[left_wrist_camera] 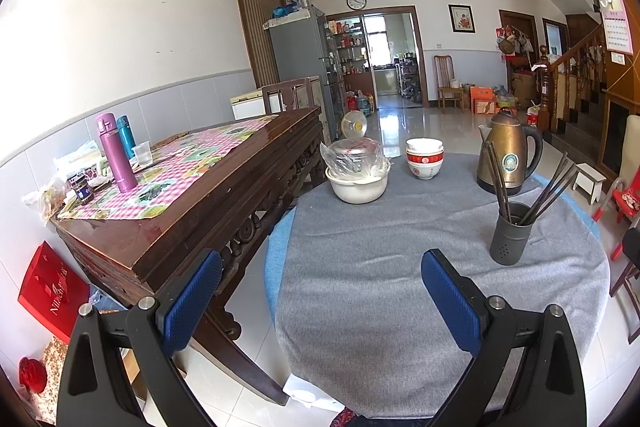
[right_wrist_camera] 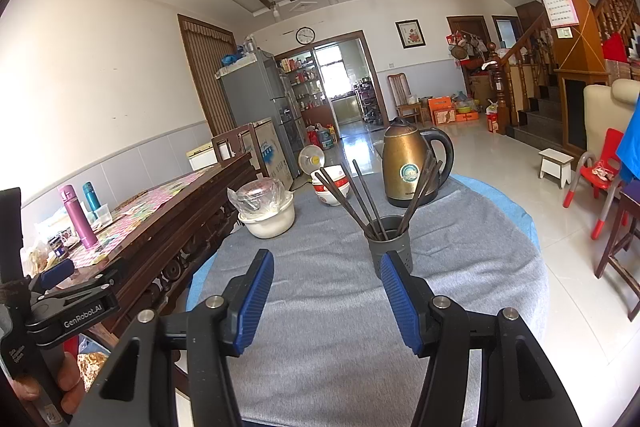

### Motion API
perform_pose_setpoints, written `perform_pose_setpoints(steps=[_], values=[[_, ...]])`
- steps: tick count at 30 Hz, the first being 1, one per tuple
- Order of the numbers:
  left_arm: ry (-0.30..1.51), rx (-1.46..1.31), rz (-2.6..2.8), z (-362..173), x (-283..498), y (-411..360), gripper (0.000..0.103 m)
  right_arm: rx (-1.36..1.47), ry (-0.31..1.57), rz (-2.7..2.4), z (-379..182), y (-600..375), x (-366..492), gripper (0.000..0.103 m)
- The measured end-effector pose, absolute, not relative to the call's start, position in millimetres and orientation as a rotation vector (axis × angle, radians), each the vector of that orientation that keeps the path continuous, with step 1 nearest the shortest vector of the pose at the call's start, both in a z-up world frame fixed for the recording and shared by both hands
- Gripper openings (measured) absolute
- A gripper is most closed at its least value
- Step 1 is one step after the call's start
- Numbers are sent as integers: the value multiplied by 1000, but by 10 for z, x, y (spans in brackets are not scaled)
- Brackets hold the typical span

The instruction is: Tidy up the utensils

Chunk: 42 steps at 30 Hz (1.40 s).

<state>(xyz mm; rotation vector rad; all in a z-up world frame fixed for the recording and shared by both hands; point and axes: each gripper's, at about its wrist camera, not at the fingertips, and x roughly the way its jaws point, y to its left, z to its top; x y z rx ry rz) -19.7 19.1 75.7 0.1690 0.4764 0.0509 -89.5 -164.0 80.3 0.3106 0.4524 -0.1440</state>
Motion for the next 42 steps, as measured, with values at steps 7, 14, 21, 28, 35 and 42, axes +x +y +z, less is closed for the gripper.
perform_pose_setpoints(steps=[7, 14, 21, 28, 35, 42], values=[[478, 167, 48, 769, -193, 192, 100, 313, 451, -142, 810, -1631, -881, 61], [481, 167, 47, 761, -178, 194, 100, 311, 452, -141, 808, -1626, -876, 61], [491, 153, 50, 749, -124, 191, 100, 302, 450, -147, 836, -1676, -835, 61], [507, 144, 62, 755, -24, 168, 100, 291, 441, -158, 883, -1802, -761, 61], [517, 142, 79, 767, 56, 153, 100, 294, 450, -154, 928, -1853, -652, 61], [518, 136, 96, 795, 134, 156, 100, 291, 452, -146, 954, -1881, -521, 61]])
